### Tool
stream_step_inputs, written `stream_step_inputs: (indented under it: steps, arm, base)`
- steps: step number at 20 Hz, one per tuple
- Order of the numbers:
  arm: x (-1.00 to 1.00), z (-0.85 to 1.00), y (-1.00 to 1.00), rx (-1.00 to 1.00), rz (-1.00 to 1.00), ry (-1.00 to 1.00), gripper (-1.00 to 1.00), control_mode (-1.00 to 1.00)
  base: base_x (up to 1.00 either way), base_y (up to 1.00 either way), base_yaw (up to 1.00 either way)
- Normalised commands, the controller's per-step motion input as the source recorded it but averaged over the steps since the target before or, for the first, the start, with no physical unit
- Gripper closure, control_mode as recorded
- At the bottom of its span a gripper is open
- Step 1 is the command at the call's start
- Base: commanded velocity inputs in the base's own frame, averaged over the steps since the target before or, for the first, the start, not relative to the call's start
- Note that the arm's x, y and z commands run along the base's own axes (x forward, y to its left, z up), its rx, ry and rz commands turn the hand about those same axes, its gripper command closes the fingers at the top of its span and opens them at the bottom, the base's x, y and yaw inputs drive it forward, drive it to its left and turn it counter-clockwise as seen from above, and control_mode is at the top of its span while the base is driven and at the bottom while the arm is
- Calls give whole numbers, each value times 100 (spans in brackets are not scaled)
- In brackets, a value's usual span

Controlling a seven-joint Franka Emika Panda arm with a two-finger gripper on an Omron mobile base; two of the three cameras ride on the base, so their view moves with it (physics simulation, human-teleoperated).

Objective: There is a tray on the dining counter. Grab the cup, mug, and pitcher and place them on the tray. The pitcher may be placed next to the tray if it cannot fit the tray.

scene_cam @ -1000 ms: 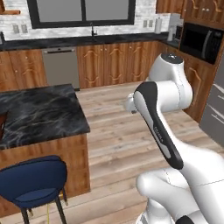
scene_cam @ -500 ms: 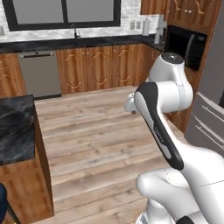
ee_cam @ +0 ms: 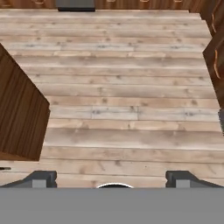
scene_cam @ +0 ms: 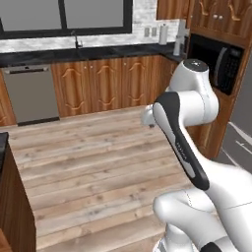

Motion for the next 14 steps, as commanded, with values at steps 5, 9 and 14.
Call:
stream_step_inputs:
  steps: [5, 9, 14]
  arm:
    - [0, 0, 0, 0, 0, 0, -100, 100]
    - [0, 0, 0, 0, 0, 0, -100, 100]
    - [0, 0, 0, 0, 0, 0, -100, 100]
  base:
    - [100, 0, 0]
    - [100, 0, 0]
    - [100, 3, 0]
